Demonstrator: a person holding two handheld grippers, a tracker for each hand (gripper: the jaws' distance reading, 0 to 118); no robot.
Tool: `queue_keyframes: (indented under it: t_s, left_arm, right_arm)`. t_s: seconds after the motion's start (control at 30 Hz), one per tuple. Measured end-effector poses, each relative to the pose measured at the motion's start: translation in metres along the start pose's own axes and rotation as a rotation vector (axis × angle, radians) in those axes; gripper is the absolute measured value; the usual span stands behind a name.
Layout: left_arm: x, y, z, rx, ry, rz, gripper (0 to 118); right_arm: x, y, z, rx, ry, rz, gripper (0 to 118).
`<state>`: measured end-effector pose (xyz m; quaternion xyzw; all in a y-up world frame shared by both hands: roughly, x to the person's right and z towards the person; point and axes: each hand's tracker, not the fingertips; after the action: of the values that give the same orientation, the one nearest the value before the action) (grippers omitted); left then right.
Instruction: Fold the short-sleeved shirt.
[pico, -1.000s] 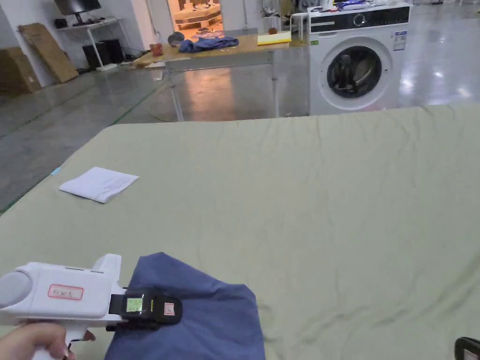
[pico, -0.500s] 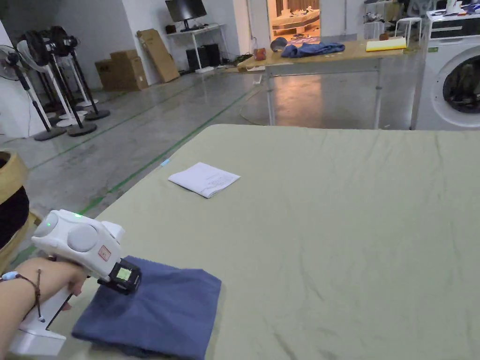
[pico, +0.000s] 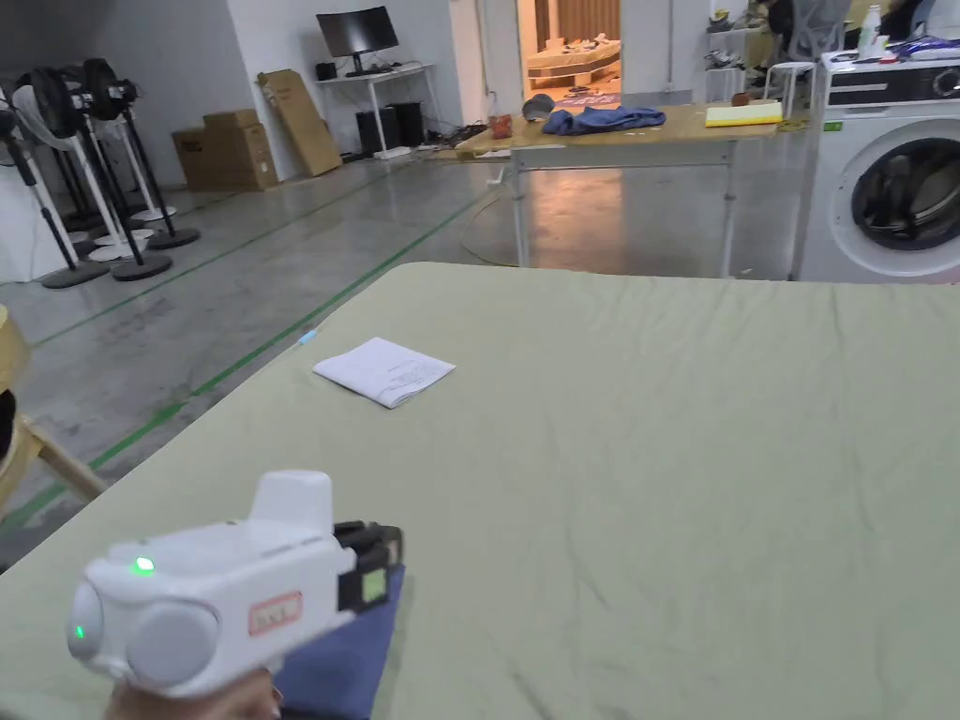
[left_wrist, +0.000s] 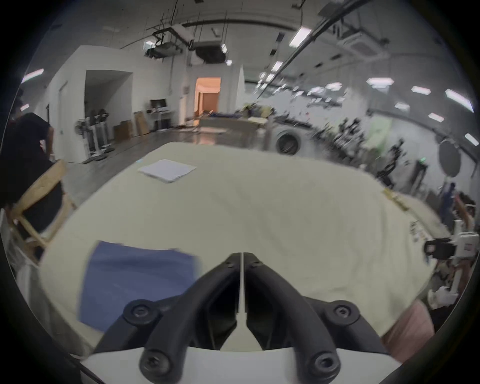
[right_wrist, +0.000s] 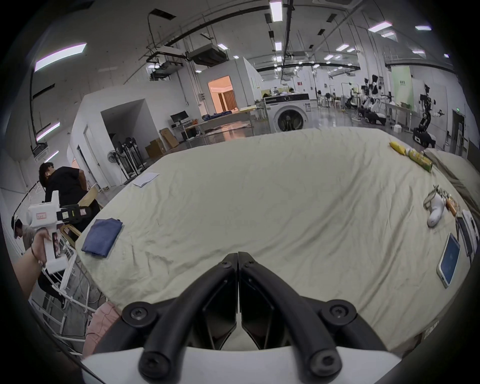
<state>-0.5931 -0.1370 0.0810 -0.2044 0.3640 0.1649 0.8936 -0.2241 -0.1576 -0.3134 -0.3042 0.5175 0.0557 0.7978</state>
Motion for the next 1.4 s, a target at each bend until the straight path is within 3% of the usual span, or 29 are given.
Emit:
queue_keyframes:
  t_s: [0.1, 0.23, 0.4, 0.5, 0.63, 0.93, 0.97, 1.0, 1.03, 1.13, 1.17, 1.2, 1.4]
  left_arm:
    - [0.068, -0.014, 0.005, 0.142, -0.119, 0.023, 0]
    - [0.148, -0.014, 0.015, 0.343, -0.14, -0.039, 0]
    - [0.209, -0.006, 0.03, 0.501, -0.132, -0.119, 0]
    - [0.229, -0.009, 0.036, 0.538, -0.046, -0.146, 0]
    - [0.234, -0.019, 0.041, 0.555, -0.013, -0.082, 0]
    - [0.234, -0.023, 0.052, 0.575, 0.037, -0.119, 0]
    - [0.234, -0.021, 0.051, 0.574, 0.036, -0.118, 3]
    - [0.236, -0.021, 0.051, 0.57, 0.047, -0.127, 16]
    - [0.236, -0.02, 0.051, 0.57, 0.059, -0.141, 41]
    - [0.238, -0.019, 0.05, 0.565, 0.083, -0.17, 72]
    - [0.238, -0.02, 0.05, 0.561, 0.079, -0.173, 95]
    - [0.237, -0.022, 0.052, 0.573, 0.068, -0.171, 105]
    - [0.241, -0.02, 0.05, 0.567, 0.064, -0.191, 105]
  right_arm:
    - [-0.004, 0.004, 0.01, 0.051, 0.018, 0.007, 0]
    - [-0.009, 0.016, 0.031, 0.18, 0.011, 0.013, 0]
    - [-0.021, 0.028, 0.067, 0.506, -0.089, 0.126, 0]
    - [-0.022, 0.025, 0.078, 0.687, -0.169, 0.167, 0]
    - [-0.017, 0.021, 0.078, 0.699, -0.277, 0.136, 0]
    - [-0.005, 0.016, 0.082, 0.677, -0.27, 0.103, 0]
    - [-0.005, 0.016, 0.082, 0.677, -0.272, 0.103, 5]
    - [-0.005, 0.016, 0.082, 0.676, -0.272, 0.101, 27]
    - [-0.005, 0.017, 0.082, 0.675, -0.271, 0.099, 52]
    - [-0.005, 0.018, 0.082, 0.664, -0.271, 0.089, 77]
    - [-0.004, 0.018, 0.082, 0.665, -0.275, 0.087, 96]
    - [-0.004, 0.017, 0.082, 0.678, -0.279, 0.085, 107]
    - [-0.009, 0.018, 0.081, 0.659, -0.318, 0.137, 116]
